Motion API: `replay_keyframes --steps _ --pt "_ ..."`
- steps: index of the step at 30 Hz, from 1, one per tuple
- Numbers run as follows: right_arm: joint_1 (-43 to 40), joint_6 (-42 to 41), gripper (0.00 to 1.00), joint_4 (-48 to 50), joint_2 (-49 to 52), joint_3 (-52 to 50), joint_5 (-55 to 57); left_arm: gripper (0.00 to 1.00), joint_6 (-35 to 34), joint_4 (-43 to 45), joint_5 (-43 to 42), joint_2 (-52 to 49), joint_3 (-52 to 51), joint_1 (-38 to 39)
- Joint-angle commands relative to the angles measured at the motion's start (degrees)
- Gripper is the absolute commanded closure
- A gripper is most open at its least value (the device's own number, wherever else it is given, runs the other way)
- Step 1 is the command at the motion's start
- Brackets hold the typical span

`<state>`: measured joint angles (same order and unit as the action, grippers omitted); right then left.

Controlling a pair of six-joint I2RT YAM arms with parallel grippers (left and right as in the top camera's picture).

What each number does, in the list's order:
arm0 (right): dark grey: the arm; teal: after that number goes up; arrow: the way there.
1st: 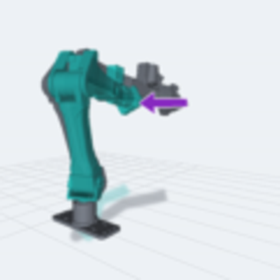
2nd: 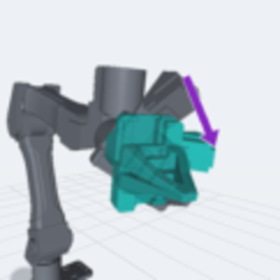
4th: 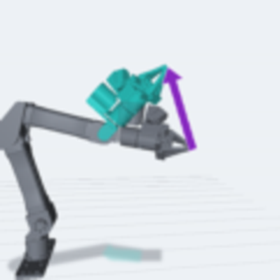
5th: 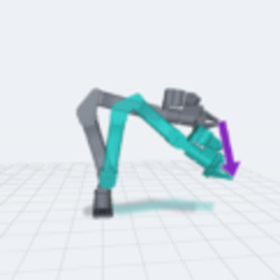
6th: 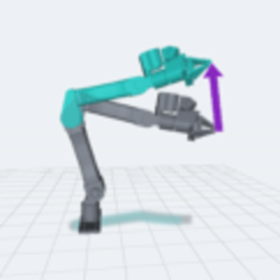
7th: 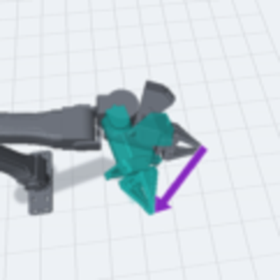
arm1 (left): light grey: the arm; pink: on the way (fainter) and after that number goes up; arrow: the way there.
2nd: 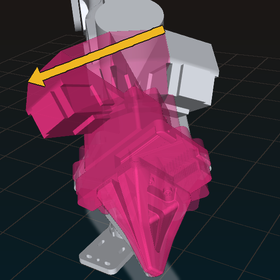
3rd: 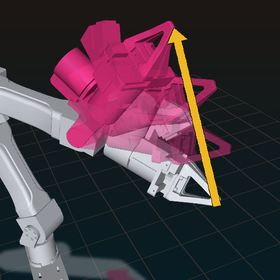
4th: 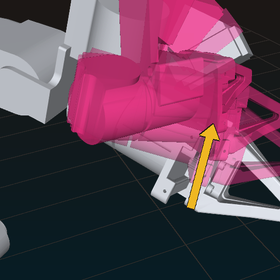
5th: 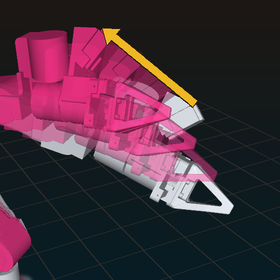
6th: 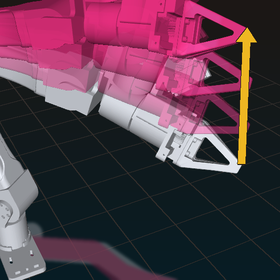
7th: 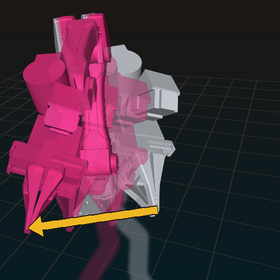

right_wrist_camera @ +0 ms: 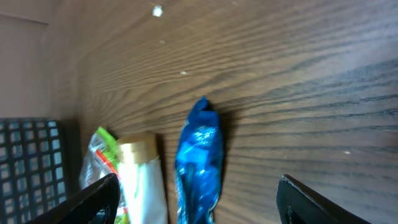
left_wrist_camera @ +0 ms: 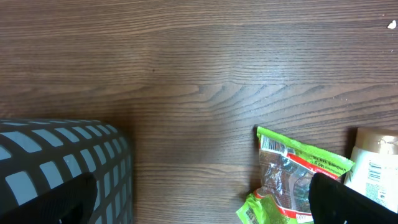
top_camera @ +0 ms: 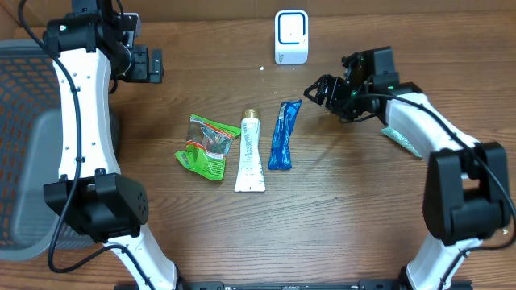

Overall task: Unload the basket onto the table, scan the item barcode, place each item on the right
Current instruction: 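Move the right gripper to the blue packet and grasp it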

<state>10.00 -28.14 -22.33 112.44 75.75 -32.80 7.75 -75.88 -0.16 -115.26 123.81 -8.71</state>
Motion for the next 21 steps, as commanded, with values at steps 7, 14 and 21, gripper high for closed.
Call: replay_keyframes --steps 7,14,21 --pt "2.69 -7.96 0.25 4.74 6.49 0.83 -0.85 0.00 1.22 0.02 0.22 2.01 0.96 0.07" --pt "5.40 -8.17 0.32 5.27 7.39 0.83 2.34 0.00 1.22 0.02 0.22 2.01 0.96 0.07" --pt "7.08 -8.13 0.38 7.54 7.80 0.83 6.64 0.00 1.20 0.00 0.22 2.01 0.96 0.07"
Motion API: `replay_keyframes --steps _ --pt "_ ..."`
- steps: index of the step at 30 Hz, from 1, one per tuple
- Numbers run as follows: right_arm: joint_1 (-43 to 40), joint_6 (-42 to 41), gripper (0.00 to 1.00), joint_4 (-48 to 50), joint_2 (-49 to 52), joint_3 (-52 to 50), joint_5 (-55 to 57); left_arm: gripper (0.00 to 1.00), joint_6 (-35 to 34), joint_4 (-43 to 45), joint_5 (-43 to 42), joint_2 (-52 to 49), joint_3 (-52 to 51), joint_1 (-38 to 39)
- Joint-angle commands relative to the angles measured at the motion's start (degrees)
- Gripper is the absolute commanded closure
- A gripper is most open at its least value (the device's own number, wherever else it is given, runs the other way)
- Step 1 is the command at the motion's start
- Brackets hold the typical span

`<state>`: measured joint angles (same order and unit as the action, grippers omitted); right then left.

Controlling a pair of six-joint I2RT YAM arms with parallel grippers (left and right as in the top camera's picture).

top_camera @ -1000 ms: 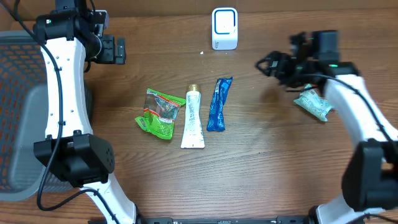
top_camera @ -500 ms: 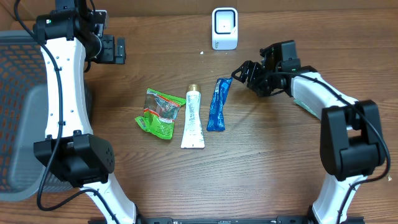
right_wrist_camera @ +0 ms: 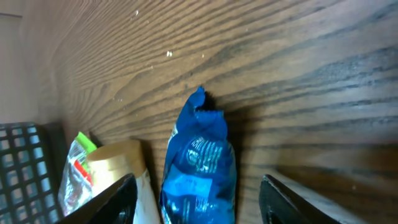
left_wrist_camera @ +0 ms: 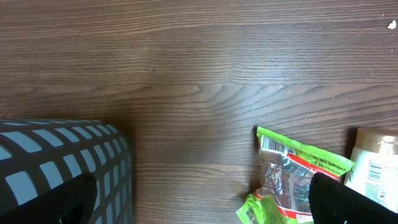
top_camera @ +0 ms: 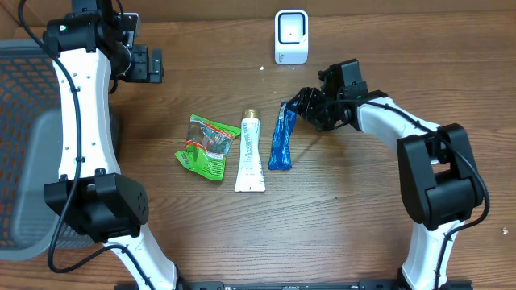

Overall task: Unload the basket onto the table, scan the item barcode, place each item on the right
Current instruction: 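Move the right gripper to the blue packet and grasp it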

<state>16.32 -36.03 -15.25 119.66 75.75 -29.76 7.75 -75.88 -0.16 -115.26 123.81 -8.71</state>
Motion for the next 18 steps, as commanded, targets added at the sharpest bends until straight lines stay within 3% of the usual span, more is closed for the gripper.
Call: replay_keyframes --steps 1,13,18 --pt "1.05 -0.22 0.40 0.46 0.94 0.83 4.37 0.00 1.22 0.02 0.22 2.01 0.96 0.07" --pt "1.31 -1.51 0.50 3.23 3.82 0.83 2.73 0.00 1.22 0.00 0.22 2.01 0.96 0.07" --pt "1.31 -1.51 0.69 2.97 3.82 0.83 2.75 0.00 1.22 0.02 0.22 2.01 0.96 0.07"
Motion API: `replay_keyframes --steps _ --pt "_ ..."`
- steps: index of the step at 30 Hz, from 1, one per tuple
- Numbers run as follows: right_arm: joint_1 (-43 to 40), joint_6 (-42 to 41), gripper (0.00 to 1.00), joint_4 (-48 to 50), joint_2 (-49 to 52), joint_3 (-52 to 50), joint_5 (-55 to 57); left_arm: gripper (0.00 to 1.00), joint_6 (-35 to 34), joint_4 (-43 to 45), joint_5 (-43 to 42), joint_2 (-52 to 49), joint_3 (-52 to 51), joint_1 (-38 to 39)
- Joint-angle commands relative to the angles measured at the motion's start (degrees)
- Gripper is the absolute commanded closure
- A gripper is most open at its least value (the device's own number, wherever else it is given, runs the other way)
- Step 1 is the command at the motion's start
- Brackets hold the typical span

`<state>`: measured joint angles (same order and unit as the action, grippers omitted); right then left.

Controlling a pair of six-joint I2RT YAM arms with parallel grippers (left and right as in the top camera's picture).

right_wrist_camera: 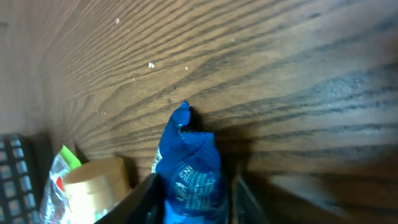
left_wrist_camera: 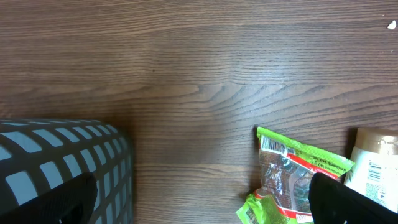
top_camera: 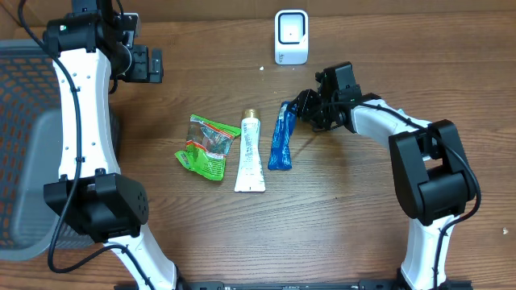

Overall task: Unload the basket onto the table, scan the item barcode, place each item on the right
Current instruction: 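Move the right gripper to the blue packet and grasp it, then lift the blue packet and hold it under the white scanner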

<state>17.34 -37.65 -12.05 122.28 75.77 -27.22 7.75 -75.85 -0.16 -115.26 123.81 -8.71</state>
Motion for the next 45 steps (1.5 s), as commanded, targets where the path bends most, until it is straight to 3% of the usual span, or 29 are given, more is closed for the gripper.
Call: replay_keyframes --steps 1,3,6,12,18,23,45 --pt "0.28 0.09 0.74 -0.28 1.20 0.81 0.20 0.00 1.22 -0.02 0.22 2.01 0.96 0.07" --pt "0.28 0.09 0.86 -0.68 1.20 0.81 0.17 0.00 1.22 -0.02 0.22 2.01 0.96 0.07" --pt "0.28 -0.11 0.96 -0.92 1.18 0.81 -0.74 0.00 1.22 -0.02 0.22 2.01 0.96 0.07" --pt "-1.42 1.44 0.96 -0.66 0.37 0.83 -7.54 0.00 1.22 0.00 0.22 2.01 0.96 0.07" --pt "-4.98 9.20 0.96 0.87 -3.28 1.18 -26.95 0.00 1.22 -0.02 0.22 2.01 0.96 0.07" --pt "-8.33 9.11 0.96 1.03 -7.37 1.29 -38.05 0.00 1.22 -0.02 0.22 2.01 0.96 0.07" --pt "-11.21 11.96 0.96 -1.38 -29.68 1.29 -39.56 0.00 1.22 0.00 0.22 2.01 0.96 0.07"
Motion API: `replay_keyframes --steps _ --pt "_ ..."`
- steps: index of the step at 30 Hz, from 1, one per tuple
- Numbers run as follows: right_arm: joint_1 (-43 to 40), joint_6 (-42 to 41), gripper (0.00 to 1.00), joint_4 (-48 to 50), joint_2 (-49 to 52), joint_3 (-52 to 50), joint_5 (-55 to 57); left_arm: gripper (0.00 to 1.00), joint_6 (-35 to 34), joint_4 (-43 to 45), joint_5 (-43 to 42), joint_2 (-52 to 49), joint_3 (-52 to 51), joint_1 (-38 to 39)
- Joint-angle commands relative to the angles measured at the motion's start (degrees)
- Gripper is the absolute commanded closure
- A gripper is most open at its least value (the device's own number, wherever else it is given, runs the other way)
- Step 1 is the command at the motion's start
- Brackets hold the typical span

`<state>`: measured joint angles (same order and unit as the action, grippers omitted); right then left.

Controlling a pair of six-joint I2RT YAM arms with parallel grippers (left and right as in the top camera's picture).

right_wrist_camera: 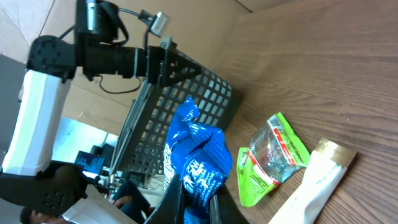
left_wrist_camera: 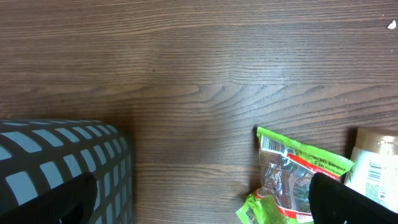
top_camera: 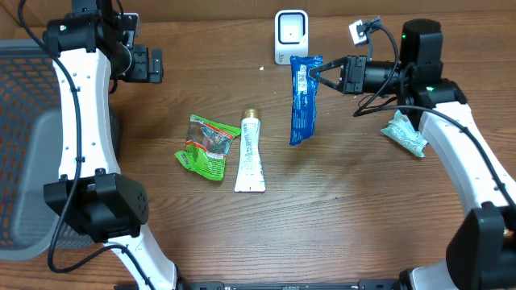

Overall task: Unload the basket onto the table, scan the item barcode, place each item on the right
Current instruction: 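Lift the blue packet and hold it under the white scanner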

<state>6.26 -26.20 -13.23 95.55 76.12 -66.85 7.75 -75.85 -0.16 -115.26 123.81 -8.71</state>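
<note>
A blue packet (top_camera: 302, 98) hangs lifted off the table, just right of and below the white scanner (top_camera: 291, 37) at the back edge. My right gripper (top_camera: 320, 74) is shut on its top end; in the right wrist view the blue packet (right_wrist_camera: 196, 155) sits pinched between the fingers of the right gripper (right_wrist_camera: 194, 200). My left gripper (top_camera: 155, 64) stays at the back left, open and holding nothing, its fingertips (left_wrist_camera: 74, 202) wide apart over bare wood.
A green snack bag (top_camera: 206, 146) and a white tube (top_camera: 250, 151) lie mid-table. A pale green packet (top_camera: 405, 133) rests at the right, under my right arm. A dark mesh basket (top_camera: 28, 137) fills the left edge.
My right gripper was low at the blue packet's top end on the table. Now it holds the packet raised and hanging beside the scanner. The left arm has not moved.
My right gripper stood open to the right of the blue packet, which lay on the table beside the tube. It then came up to the packet's top end, closing around it. Now the packet hangs in that gripper near the scanner. The left arm stayed still throughout.
</note>
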Motion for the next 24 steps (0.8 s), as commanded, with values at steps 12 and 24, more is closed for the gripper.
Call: replay_keyframes --steps 12,24 --pt "1.33 0.50 0.96 -6.88 -3.19 0.94 19.56 0.00 1.22 0.00 0.22 2.01 0.96 0.07" --pt "9.88 5.99 0.96 -16.55 -1.60 17.73 58.90 0.01 1.22 0.00 0.22 2.01 0.96 0.07"
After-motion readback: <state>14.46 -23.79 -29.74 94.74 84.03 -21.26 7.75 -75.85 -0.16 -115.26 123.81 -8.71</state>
